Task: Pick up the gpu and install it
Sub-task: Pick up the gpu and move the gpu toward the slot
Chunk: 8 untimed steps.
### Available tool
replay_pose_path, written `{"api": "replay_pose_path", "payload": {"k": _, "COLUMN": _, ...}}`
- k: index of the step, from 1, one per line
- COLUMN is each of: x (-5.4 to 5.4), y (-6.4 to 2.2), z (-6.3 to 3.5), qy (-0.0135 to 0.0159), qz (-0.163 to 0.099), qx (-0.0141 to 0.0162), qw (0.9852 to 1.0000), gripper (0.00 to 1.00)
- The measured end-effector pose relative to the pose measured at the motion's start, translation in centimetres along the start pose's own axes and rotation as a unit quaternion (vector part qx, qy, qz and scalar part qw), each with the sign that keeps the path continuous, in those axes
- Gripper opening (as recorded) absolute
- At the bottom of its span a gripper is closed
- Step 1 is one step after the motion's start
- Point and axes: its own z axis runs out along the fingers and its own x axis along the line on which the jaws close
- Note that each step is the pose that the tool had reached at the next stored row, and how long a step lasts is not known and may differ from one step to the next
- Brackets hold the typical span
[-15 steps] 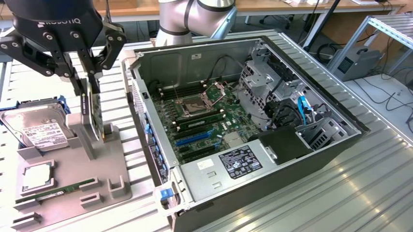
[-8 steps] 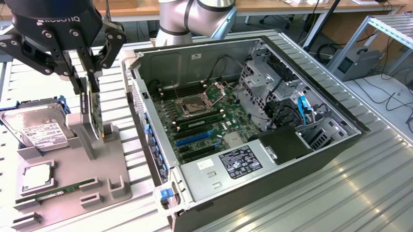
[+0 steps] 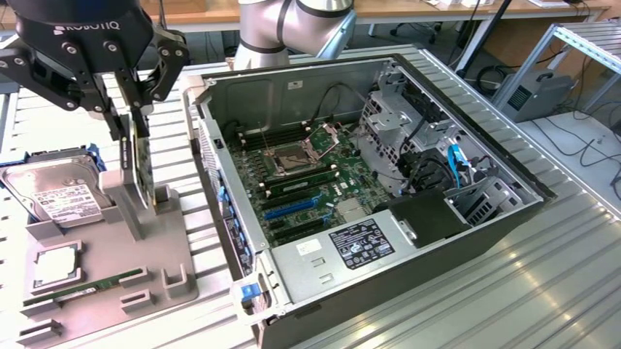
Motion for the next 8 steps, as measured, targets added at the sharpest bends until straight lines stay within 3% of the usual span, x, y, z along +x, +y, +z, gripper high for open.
{"api": "replay_pose_path", "payload": {"k": 8, "x": -0.04, "y": 0.01, "z": -0.12, "qy": 0.0001, "qz": 0.000, "qx": 0.0000, "qw": 1.0000, "gripper": 0.27}}
